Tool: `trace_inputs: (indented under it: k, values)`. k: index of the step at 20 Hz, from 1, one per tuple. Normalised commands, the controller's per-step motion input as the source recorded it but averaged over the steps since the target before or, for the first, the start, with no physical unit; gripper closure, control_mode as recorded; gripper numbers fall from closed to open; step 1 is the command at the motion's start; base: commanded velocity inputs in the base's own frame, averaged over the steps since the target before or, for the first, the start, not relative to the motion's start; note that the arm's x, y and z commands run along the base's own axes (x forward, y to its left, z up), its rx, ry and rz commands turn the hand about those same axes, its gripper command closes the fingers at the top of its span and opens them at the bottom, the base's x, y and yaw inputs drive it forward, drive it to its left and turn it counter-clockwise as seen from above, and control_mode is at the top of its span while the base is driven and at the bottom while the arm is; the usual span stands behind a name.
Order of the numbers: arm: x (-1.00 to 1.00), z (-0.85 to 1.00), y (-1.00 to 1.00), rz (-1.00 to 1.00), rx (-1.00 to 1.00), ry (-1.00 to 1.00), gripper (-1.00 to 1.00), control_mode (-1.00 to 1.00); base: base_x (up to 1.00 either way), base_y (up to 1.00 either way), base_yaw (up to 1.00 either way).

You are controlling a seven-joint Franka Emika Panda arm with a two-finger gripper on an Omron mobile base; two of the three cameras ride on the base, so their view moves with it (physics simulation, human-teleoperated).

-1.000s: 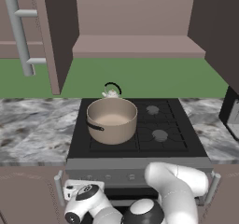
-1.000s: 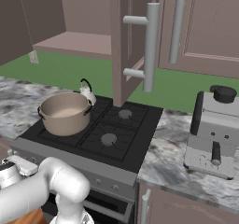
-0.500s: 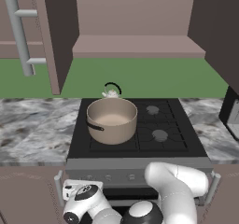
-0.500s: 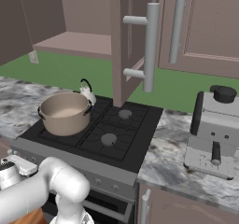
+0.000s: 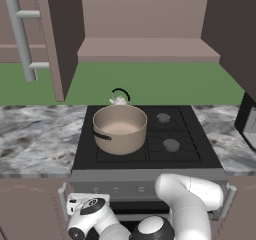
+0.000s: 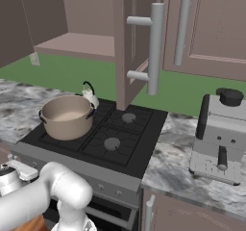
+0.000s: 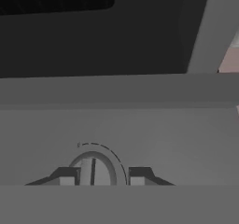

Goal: Pick the kettle from the cabinet and place it on a stove burner. Then pick the pot from the counter and place it on another stove burner. Finally, turn both burners on.

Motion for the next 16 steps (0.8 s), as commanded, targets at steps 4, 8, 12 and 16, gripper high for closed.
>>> trace_inputs:
  k: [4,8,12,16]
  values:
    - [0.0,0.0,0.0,0.0,0.0,0.0,1.0,-1.0,0.0,0.0,0.0]
    - [0.0,0.0,0.0,0.0,0.0,0.0,1.0,-1.0,0.0,0.0,0.0]
    - [0.0,0.0,0.0,0.01,0.0,0.0,1.0,-1.0,0.0,0.0,0.0]
    - [0.0,0.0,0.0,0.02,-0.03,0.01,1.0,-1.0,0.0,0.0,0.0]
